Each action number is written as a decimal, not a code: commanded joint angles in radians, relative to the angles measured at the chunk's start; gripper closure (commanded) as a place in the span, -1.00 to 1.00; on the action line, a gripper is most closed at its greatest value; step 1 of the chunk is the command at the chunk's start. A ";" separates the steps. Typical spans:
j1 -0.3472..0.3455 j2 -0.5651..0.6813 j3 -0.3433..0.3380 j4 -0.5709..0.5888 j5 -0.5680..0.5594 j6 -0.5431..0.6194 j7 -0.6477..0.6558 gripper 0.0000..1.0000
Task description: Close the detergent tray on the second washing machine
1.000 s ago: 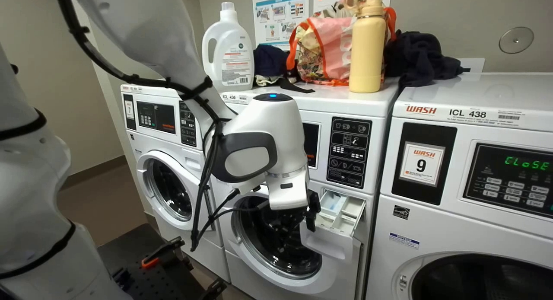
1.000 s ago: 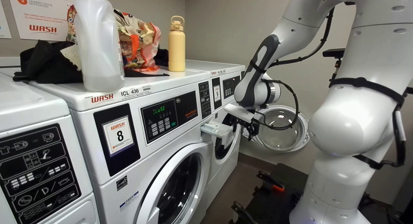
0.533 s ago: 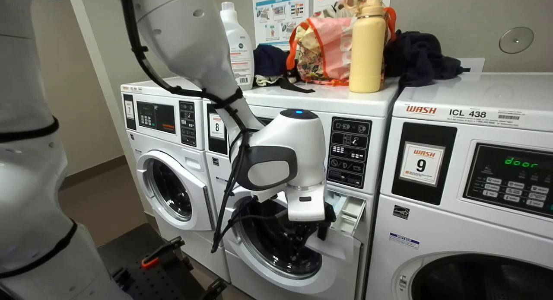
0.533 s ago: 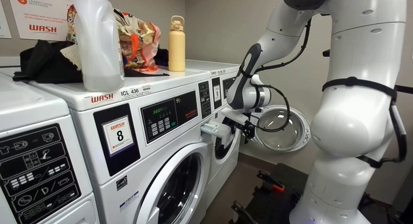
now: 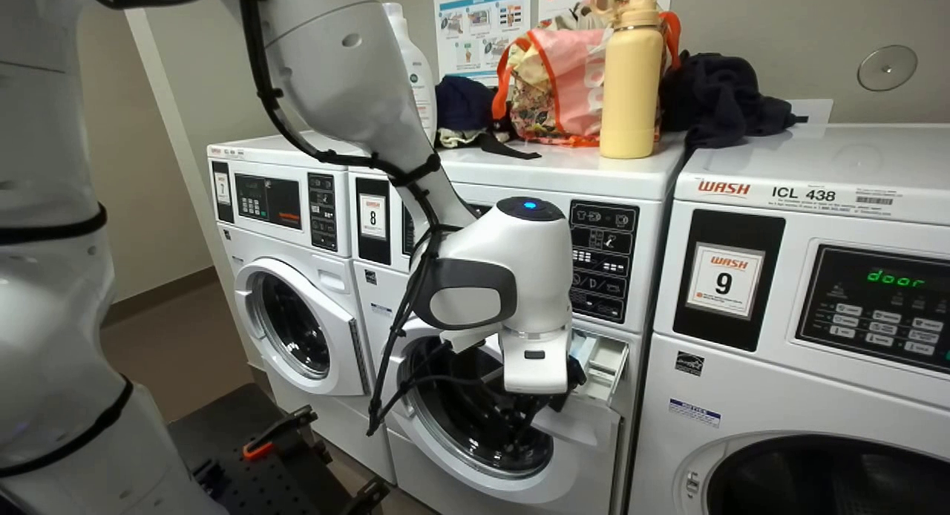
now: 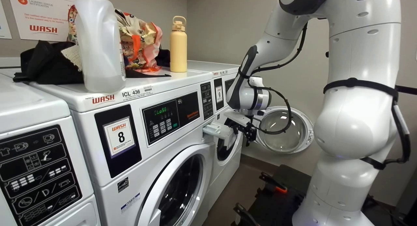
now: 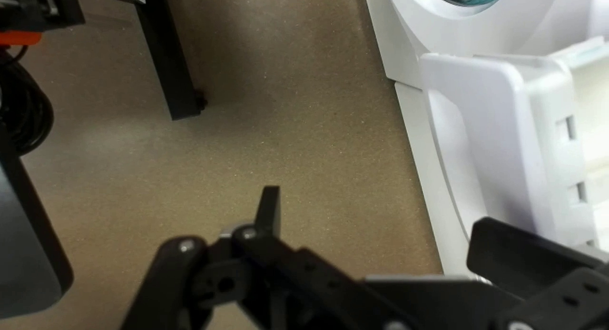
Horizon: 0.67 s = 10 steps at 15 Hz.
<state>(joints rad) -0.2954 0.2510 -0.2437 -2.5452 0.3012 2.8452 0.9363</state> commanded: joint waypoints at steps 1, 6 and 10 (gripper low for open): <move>-0.055 0.044 0.072 0.064 0.121 -0.013 -0.086 -1.00; -0.136 0.043 0.159 0.076 0.305 -0.002 -0.270 -1.00; -0.188 0.049 0.212 0.085 0.448 0.012 -0.410 -1.00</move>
<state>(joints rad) -0.4496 0.2545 -0.0901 -2.5360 0.6528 2.8458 0.5962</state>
